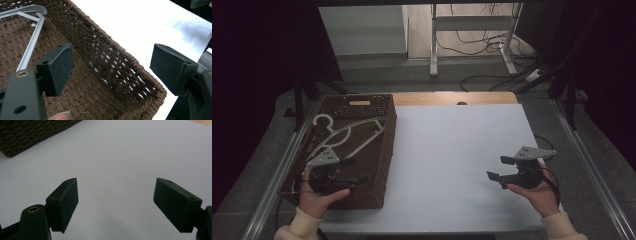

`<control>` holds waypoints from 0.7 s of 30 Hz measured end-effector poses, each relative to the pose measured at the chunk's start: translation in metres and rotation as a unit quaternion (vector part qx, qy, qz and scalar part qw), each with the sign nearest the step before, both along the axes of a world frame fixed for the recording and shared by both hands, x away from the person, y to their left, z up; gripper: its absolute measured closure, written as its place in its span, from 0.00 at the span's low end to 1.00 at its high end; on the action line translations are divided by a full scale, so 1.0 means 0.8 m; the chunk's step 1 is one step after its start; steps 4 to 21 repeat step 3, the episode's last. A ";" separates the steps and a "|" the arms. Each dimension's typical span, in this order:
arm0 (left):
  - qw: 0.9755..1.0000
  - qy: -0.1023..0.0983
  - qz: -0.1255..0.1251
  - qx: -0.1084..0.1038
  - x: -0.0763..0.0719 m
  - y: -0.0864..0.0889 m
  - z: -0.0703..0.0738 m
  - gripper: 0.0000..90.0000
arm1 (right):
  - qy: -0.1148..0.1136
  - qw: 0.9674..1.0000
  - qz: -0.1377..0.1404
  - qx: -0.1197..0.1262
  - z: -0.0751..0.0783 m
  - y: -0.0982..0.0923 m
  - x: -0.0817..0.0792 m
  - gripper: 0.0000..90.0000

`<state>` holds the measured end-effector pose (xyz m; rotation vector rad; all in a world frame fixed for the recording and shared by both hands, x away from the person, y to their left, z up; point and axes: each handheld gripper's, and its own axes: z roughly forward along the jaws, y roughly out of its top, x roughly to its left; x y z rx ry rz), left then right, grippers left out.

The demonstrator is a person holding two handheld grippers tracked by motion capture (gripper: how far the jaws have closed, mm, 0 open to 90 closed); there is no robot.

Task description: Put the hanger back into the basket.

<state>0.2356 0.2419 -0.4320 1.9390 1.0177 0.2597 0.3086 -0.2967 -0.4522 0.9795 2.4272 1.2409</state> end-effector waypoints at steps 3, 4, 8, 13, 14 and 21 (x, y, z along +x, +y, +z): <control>1.000 0.001 0.001 -0.002 0.001 0.001 0.000 0.21 | -0.004 1.000 -0.002 -0.001 0.000 0.000 0.001 0.22; 1.000 0.001 0.001 -0.002 0.001 0.001 0.000 0.21 | -0.004 1.000 -0.002 -0.001 0.000 0.000 0.001 0.22; 1.000 0.001 0.001 -0.002 0.001 0.001 0.000 0.21 | -0.004 1.000 -0.002 -0.001 0.000 0.000 0.001 0.22; 1.000 0.001 0.001 -0.002 0.001 0.001 0.000 0.21 | -0.004 1.000 -0.002 -0.001 0.000 0.000 0.001 0.22; 1.000 0.001 0.001 -0.002 0.001 0.001 0.000 0.21 | -0.004 1.000 -0.002 -0.001 0.000 0.000 0.001 0.22; 1.000 0.001 0.001 -0.002 0.001 0.001 0.000 0.21 | -0.004 1.000 -0.002 -0.001 0.000 0.000 0.001 0.22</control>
